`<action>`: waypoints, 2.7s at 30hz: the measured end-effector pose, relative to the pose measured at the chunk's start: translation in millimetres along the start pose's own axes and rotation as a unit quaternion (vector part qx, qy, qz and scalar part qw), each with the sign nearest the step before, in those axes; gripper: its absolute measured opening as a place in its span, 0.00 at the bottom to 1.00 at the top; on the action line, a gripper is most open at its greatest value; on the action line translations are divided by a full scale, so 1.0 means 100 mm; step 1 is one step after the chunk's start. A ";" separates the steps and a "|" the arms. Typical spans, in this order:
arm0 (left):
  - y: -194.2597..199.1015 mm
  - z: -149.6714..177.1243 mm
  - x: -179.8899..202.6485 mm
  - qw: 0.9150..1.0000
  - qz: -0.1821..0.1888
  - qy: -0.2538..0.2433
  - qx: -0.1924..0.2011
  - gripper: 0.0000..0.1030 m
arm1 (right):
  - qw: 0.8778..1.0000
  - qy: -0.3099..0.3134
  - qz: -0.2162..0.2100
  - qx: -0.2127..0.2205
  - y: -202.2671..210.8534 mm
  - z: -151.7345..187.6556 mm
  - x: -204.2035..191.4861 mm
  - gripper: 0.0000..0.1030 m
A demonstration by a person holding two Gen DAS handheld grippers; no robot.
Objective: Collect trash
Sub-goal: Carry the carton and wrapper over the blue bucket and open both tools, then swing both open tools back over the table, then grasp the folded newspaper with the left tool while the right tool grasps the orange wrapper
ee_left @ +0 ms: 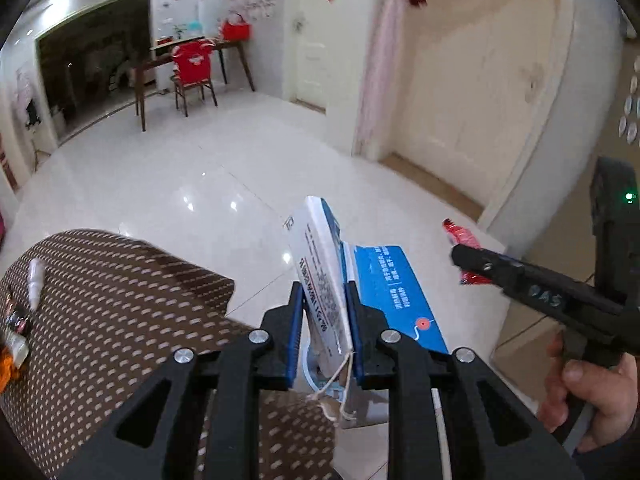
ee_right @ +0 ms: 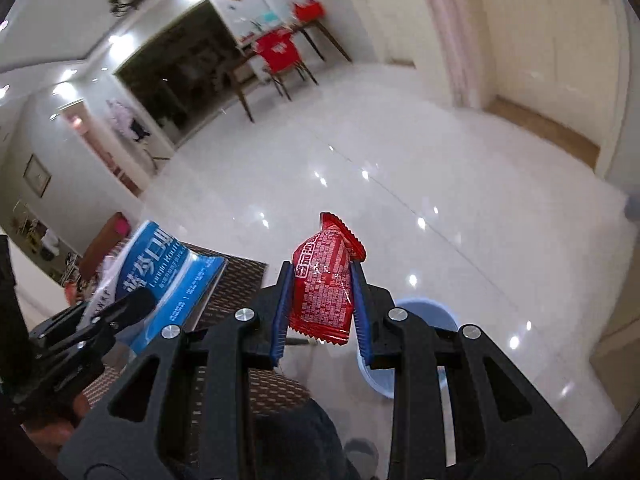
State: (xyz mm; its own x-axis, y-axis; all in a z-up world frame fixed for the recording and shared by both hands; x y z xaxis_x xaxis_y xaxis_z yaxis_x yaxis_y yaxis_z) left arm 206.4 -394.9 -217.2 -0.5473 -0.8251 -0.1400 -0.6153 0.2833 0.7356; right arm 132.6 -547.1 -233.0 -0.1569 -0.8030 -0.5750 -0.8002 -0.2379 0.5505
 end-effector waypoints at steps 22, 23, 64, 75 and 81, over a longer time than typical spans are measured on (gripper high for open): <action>-1.46 0.41 0.76 0.978 -0.047 -0.109 -0.173 0.86 | 0.984 -0.157 0.011 -0.078 -0.74 0.32 1.28 0.85; -1.43 0.38 0.75 0.979 -0.053 -0.108 -0.164 0.86 | 0.984 -0.161 0.011 -0.080 -0.74 0.35 1.30 0.85; 1.31 0.12 -1.59 0.983 -0.097 0.115 0.103 0.89 | 0.994 0.093 -0.046 0.017 -0.05 -0.12 -1.77 0.94; 1.68 0.90 -2.93 0.957 -0.169 0.210 0.110 0.89 | 0.974 0.192 -0.105 -0.059 -0.79 0.56 -2.96 0.94; 1.67 1.43 -3.77 0.933 -0.228 0.265 0.081 0.89 | 0.960 0.224 -0.135 -0.099 -1.19 0.90 -3.48 0.94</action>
State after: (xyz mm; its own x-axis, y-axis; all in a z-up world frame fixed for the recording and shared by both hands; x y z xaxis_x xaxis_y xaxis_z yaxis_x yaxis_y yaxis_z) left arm 229.2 33.8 -136.7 0.1235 -0.9918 -0.0341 -0.8169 -0.1211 0.5639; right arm 230.0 -189.8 -152.9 0.3400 -0.8416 -0.4198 -0.6440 -0.5336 0.5482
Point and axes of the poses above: each gripper's, at about its wrist camera, not at the fingertips, and y roughly against the way its jaws point, x to its right, z to its underside, the point moved 10 cm from there along -y, roughly the way its jaws point, and after that the axes turned 13 degrees about -z, right-handed, at the moved point
